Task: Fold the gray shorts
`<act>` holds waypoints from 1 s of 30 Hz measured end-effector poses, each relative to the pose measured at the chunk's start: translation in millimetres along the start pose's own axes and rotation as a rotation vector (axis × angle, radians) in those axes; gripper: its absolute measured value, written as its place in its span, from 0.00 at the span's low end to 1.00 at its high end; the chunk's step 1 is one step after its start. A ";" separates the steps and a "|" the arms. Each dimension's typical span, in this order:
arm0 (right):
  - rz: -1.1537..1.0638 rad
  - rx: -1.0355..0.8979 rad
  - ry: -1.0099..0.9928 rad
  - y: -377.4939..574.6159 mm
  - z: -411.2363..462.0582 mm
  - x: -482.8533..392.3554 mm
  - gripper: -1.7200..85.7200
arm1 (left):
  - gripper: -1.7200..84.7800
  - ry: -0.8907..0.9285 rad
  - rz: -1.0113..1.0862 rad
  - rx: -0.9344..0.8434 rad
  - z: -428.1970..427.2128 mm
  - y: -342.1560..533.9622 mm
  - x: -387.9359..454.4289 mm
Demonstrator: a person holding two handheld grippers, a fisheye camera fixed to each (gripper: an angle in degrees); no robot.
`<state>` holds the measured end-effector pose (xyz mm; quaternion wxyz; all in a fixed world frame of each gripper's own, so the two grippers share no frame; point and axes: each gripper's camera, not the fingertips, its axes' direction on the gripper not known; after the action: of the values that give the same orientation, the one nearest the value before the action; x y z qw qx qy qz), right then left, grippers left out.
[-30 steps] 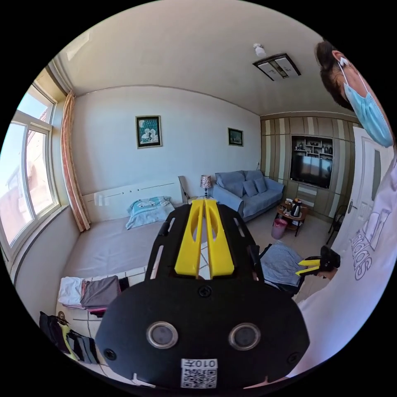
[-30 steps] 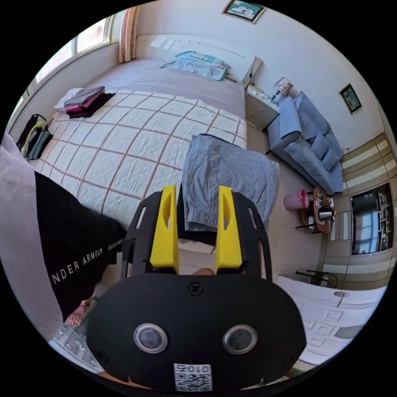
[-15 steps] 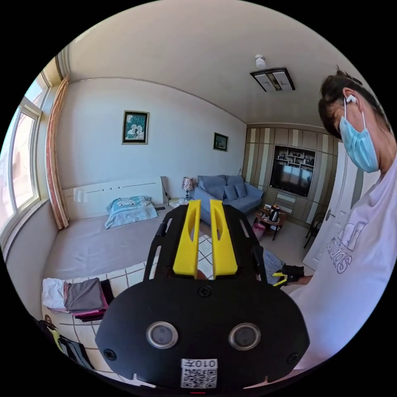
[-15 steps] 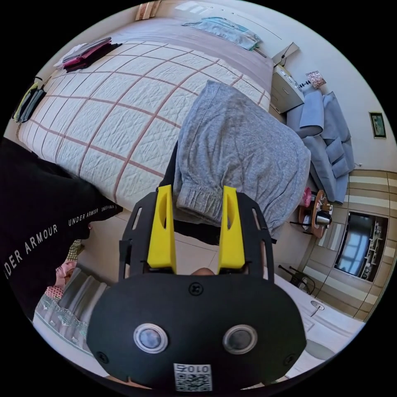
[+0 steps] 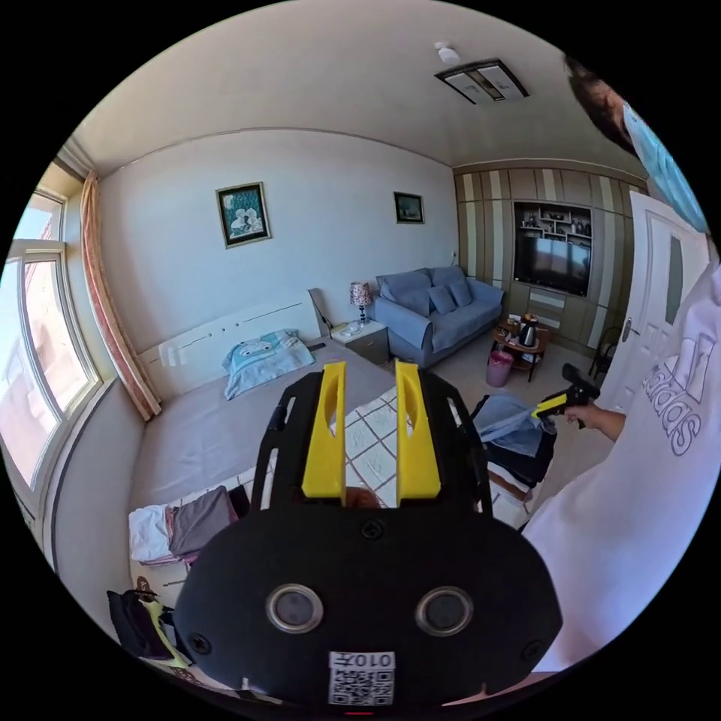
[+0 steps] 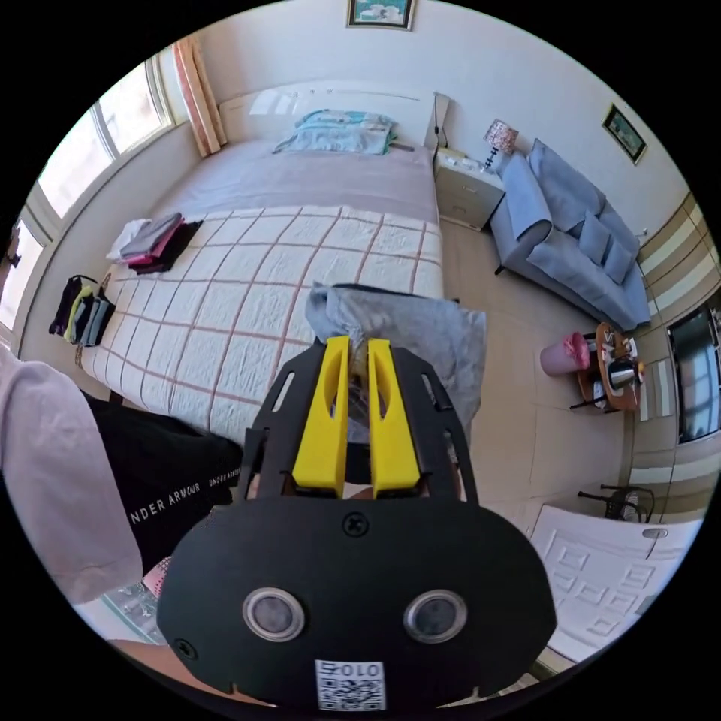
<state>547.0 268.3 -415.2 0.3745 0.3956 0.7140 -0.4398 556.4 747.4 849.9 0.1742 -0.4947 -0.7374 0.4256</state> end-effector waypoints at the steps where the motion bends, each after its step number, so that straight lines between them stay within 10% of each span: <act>1: -0.016 0.068 -0.005 -4.7 -16.3 0.8 0.08 | 0.12 0.021 0.020 -0.007 7.8 -3.1 5.7; 17: -0.563 0.682 -0.409 -15.4 -158.3 -60.5 0.08 | 0.15 0.302 0.330 0.007 63.4 -68.3 79.1; 30: -0.749 0.774 -0.602 -40.1 -140.6 -76.2 0.08 | 0.13 0.342 0.388 0.035 19.2 -65.3 52.4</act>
<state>515.9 368.3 -287.9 0.2091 0.0839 0.4562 -0.8609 481.8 775.0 882.5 0.2198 -0.6886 -0.5812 0.3738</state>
